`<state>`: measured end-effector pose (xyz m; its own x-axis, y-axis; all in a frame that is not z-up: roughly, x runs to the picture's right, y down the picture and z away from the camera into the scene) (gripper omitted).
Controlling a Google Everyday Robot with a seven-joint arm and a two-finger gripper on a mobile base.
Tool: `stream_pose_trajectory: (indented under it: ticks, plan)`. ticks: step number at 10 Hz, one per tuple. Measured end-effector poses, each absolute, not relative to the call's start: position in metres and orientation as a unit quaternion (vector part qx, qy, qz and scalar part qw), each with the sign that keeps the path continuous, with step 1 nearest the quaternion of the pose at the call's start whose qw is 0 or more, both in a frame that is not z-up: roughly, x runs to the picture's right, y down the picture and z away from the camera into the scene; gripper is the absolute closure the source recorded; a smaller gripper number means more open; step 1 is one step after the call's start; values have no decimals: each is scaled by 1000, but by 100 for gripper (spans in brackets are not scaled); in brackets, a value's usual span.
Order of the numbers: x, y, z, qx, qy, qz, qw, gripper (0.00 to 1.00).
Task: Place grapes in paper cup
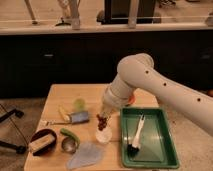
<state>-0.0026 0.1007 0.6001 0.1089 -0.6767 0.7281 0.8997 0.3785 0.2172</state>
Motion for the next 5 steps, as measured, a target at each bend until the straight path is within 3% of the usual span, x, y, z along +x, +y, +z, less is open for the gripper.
stream_pose_trajectory:
  ticks: [5]
  plan:
    - [0, 116, 601, -167, -436, -527, 711, 98]
